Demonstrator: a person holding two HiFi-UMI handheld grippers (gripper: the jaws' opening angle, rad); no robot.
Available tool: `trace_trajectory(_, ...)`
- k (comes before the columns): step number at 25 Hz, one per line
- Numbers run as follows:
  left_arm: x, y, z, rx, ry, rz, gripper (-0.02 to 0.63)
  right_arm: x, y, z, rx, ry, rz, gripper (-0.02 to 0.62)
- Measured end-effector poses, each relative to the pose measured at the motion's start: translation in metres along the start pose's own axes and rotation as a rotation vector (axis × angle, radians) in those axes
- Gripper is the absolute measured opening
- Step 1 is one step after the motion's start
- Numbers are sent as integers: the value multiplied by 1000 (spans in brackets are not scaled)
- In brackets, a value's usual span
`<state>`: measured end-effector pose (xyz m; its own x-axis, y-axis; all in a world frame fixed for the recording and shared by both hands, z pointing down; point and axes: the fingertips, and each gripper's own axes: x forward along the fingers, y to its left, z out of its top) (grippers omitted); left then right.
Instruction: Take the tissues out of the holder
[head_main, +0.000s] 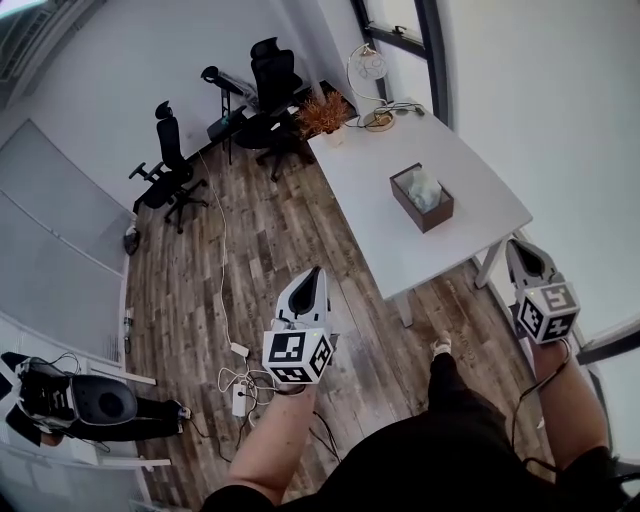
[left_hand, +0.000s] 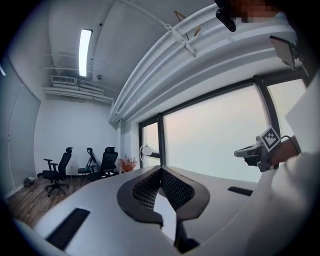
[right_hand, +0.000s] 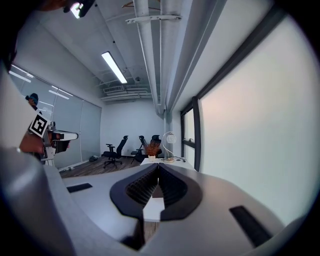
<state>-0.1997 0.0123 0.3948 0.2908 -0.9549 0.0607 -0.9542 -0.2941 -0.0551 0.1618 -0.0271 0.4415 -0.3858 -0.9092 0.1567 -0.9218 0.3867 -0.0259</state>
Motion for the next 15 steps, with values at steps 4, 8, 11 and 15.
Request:
trace_trajectory(4, 43, 13, 18, 11, -4, 29, 8, 56, -18, 17, 8, 2, 49, 6)
trace_trajectory(8, 84, 24, 34, 2, 22, 62, 8, 105, -34, 36, 41, 11, 93, 6)
trace_trajectory(11, 123, 34, 40, -1, 43, 90, 8, 148, -44, 45, 36, 20, 128, 6)
trace_trajectory(15, 178, 43, 44, 0, 58, 101, 8, 206, -66, 43, 55, 53, 133, 6)
